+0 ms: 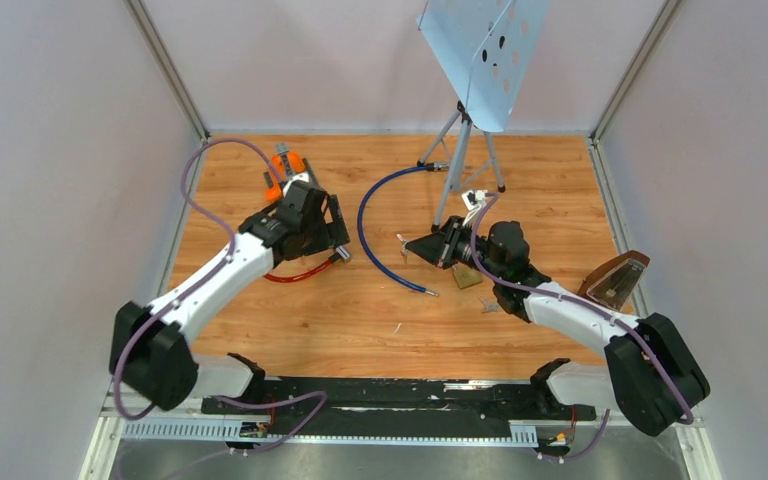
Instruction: Unlock with the key
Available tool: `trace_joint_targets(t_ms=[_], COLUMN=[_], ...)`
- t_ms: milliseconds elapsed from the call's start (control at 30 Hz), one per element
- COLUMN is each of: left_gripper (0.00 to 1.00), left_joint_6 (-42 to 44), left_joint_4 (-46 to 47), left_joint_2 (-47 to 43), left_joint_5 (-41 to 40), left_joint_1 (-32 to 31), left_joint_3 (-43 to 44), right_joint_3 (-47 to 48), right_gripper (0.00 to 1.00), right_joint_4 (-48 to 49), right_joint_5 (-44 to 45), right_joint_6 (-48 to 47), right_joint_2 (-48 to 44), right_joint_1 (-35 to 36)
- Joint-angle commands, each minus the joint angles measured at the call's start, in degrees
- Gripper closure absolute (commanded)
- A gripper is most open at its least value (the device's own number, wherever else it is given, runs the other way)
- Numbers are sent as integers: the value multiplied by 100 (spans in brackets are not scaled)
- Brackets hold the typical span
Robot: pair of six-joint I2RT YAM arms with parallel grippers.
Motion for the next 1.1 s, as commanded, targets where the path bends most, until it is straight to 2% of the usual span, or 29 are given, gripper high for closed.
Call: trace_joint_targets(t_ms=[0, 267, 333, 400, 500, 733, 867, 1033, 1067], left_gripper=[0, 6, 7, 15, 26, 42, 55, 64, 74], left_joint_6=[-6, -308, -456, -664, -858, -1054, -1154, -1359, -1408], left_joint_4=[-796, -1669, -1678, -1661, -1627, -1443, -1319, -1009, -969], left_joint_2=[994, 3414, 3709, 3927, 4162, 4514, 4548, 4220, 4128], left_joint_5=[-118, -412, -543, -564, -605, -152, 91, 521, 651], left_joint_1=[257, 406, 432, 469, 514, 569, 573, 570, 569], left_joint_3=[599, 2162, 2328, 2430, 2521, 2583, 2378, 2025, 1901], right_joint_3=[296, 384, 389, 393, 401, 424, 445, 498, 498], right_gripper=[100, 100, 100, 100, 100, 100, 100, 100, 100], right_joint_4=[110, 86, 133, 144, 187, 295, 417, 545, 602], right_joint_5=[-278, -537, -581, -590, -626, -790, -914, -1163, -1230], right_joint_6=[18, -185, -184, -176, -176, -69, 15, 145, 195], right_joint_2=[117, 277, 329, 373, 437, 595, 689, 857, 898], right_joint_1=[-39, -61, -71, -81, -116, -163, -162, -162, -155])
